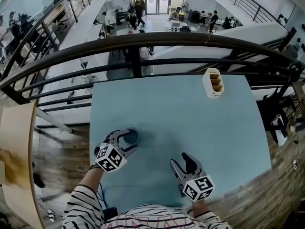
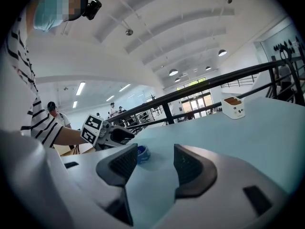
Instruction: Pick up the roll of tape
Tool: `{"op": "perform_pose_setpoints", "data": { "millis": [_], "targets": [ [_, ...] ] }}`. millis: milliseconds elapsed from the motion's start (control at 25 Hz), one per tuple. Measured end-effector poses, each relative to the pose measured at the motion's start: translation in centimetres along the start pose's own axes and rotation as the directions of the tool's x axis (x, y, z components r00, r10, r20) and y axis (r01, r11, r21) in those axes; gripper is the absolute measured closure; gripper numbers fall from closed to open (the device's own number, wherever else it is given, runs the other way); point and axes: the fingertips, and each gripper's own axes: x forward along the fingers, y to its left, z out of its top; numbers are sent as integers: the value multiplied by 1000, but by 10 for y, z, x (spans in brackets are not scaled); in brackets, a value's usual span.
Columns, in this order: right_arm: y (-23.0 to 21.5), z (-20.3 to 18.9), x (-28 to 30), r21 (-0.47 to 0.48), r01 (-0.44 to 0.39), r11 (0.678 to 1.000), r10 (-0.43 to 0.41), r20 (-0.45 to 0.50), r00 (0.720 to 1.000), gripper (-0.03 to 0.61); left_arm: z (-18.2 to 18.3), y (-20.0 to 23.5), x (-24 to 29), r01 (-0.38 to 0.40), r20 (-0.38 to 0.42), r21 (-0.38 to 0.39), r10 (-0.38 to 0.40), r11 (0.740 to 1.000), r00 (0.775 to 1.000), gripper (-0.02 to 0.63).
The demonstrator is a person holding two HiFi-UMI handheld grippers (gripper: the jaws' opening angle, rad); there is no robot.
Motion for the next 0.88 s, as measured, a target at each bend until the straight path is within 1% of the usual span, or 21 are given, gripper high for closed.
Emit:
{"op": "perform_pose_setpoints", "data": {
  "millis": [200,320,680,880],
  "targets": [
    [-1,-8,9,18,-8,1000,9,-29,1000,347,-23,-15,23,65,-105,41,-61,997,993,368],
    [-3,-11,11,25,-5,1000,6,-37,999,347,-34,-21,34,96,-150,55,-87,994,985,368],
    [-9,-19,14,37,-2,999,4,-55,998,347,-52,-35,57,165,-247,77,-142,983,959,370],
    [-11,-21,14,42,-2,999,5,-57,998,347,-58,-37,61,182,-284,97,-148,979,947,371]
  ]
}}
